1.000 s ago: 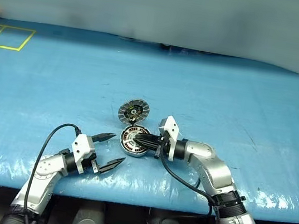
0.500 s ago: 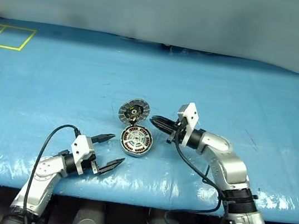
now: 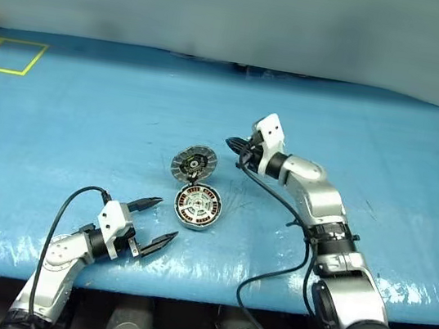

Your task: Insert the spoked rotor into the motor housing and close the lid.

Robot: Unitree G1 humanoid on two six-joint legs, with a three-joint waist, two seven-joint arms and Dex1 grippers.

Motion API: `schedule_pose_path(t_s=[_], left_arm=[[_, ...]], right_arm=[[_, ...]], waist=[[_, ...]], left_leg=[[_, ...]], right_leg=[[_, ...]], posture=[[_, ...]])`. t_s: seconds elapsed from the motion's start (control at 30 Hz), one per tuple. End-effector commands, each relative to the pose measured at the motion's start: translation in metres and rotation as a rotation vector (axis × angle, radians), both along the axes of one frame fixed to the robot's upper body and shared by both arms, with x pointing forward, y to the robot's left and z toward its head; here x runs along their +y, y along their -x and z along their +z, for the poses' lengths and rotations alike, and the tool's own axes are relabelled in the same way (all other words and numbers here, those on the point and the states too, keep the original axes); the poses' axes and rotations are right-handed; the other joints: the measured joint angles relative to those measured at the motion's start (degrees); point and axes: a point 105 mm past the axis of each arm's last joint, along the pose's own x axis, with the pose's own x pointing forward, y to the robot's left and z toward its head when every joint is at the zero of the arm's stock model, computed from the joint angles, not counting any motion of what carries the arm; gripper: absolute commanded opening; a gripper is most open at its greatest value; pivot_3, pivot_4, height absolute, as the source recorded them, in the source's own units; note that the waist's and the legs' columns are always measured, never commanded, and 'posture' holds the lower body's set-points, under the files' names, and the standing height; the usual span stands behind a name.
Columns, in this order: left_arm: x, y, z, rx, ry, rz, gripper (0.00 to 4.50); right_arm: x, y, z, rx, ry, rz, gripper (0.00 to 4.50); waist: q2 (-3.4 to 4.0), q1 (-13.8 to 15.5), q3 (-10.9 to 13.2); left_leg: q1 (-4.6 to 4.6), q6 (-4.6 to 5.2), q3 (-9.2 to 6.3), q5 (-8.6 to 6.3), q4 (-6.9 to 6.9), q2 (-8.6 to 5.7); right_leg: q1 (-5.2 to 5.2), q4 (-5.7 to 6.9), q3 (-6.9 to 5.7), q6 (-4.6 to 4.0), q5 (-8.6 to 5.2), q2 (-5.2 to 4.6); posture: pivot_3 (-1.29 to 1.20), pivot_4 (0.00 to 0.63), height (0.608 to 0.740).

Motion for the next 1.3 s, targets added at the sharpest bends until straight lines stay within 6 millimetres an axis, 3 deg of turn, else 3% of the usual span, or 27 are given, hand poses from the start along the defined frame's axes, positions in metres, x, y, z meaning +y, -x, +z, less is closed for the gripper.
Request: schedule_pose_path(t_s=[0.03, 0.27, 0.6, 0.83, 1.3], left_arm=[[0.001, 0.000, 0.009, -0.047, 0.011, 0.015, 4.50], [0.003, 0.002, 0.006, -0.045, 0.011, 0.036, 4.50], [0.000, -0.001, 0.006, -0.040, 0.011, 0.022, 4.50], [0.002, 0.000, 0.004, -0.027, 0.008, 0.015, 4.50], [0.005, 0.001, 0.002, -0.008, 0.005, 0.015, 4.50]], right_arm=[[0.014, 0.005, 0.020, -0.003, -0.077, 0.145, 0.01], [0.031, 0.034, 0.027, 0.022, -0.061, 0.415, 0.01], [0.031, 0.066, 0.017, -0.014, 0.037, 0.555, 0.01], [0.026, 0.094, -0.013, -0.053, 0.218, 0.636, 0.01], [0.018, 0.106, -0.056, -0.056, 0.350, 0.584, 0.01]], waist=[[0.00, 0.14, 0.00], [0.05, 0.09, 0.03], [0.05, 0.14, 0.03], [0.05, 0.09, 0.03], [0.01, 0.28, 0.00]], left_leg=[[-0.01, 0.00, -0.01, 0.00, -0.02, 0.00], [-0.04, 0.01, -0.03, -0.01, -0.06, 0.00], [-0.04, 0.01, -0.05, -0.01, -0.05, 0.00], [-0.04, 0.00, -0.04, -0.01, -0.04, 0.00], [0.04, -0.01, -0.02, 0.01, 0.01, 0.00]], right_leg=[[0.00, -0.01, 0.00, -0.02, 0.01, 0.00], [-0.04, -0.03, -0.03, -0.13, 0.04, 0.00], [-0.05, -0.01, -0.04, 0.00, -0.04, 0.00], [-0.06, -0.02, -0.04, 0.08, -0.10, 0.00], [0.01, -0.02, -0.03, 0.10, -0.09, 0.00]], posture=[[0.00, 0.150, 0.740], [0.00, 0.150, 0.740], [0.00, 0.150, 0.740], [0.00, 0.150, 0.740], [0.00, 0.150, 0.740]])
